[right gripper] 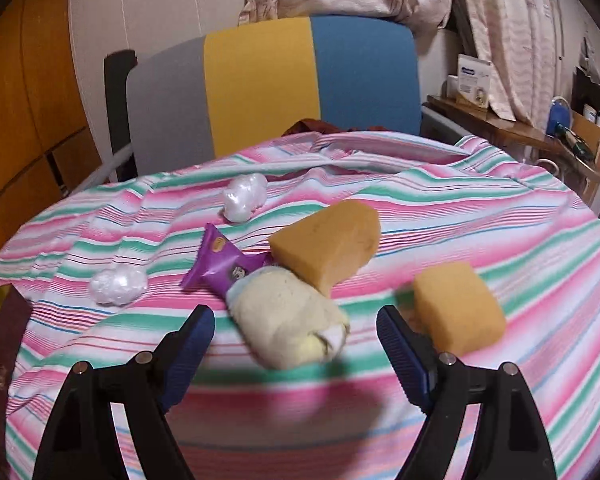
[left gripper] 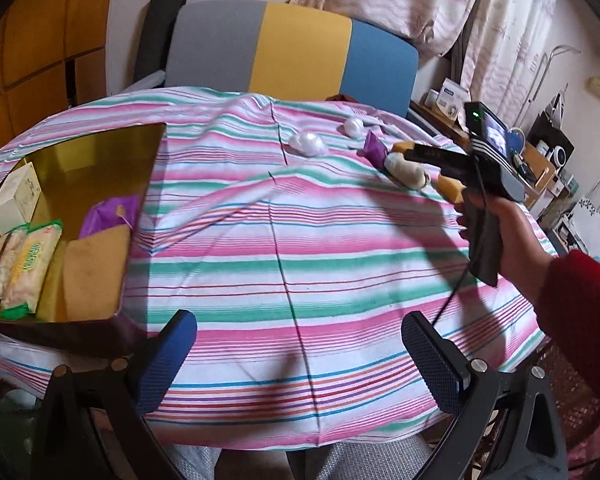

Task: Organize objects
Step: 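Grasp the cream cloth-wrapped bundle with the right gripper, then grasp a white plastic-wrapped ball with the left gripper while the right holds the bundle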

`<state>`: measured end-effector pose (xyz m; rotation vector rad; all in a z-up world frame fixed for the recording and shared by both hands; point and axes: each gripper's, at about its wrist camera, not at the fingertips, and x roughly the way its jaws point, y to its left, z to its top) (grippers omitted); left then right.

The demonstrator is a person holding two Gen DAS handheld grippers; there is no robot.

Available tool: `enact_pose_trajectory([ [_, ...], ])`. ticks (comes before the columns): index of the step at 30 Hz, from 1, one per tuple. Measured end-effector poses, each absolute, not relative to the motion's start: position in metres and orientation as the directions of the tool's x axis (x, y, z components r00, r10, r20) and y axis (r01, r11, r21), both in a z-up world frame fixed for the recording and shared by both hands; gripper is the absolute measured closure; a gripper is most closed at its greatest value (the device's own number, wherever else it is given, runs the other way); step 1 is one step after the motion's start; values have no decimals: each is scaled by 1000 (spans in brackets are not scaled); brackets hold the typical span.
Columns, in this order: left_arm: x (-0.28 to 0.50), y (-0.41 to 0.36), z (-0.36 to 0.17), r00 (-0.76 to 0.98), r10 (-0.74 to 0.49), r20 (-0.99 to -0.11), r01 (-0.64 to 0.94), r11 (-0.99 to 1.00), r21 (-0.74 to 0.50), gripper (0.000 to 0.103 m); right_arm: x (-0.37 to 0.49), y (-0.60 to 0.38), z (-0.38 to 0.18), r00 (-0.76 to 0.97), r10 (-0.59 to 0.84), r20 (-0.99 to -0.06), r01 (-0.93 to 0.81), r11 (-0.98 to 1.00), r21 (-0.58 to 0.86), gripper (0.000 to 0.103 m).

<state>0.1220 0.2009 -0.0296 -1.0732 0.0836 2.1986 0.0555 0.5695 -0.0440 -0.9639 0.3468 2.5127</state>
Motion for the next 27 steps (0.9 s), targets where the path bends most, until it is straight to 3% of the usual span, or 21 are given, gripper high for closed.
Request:
enact_pose_trajectory([
  [6,122,209,-30,-419,547,-725,-619,-756,-213,0,34,569,-65,-628,299,-718,-463,-886,36,18],
  [15,108,222,-34,-394,540,-744,-605,-762,-233,0,38,571,-68,-634,285,-719,-464,-884,59,39],
  [22,80,230,-30,-410,524,-746,-574,-784,-236,0,67,548,-63,-645,235,-728,-460,-879,124,39],
  [27,52,245,-26,-403,522,-751,-557,-792,-251,0,79,523,-68,-639,257,-725,-461,-882,94,39],
])
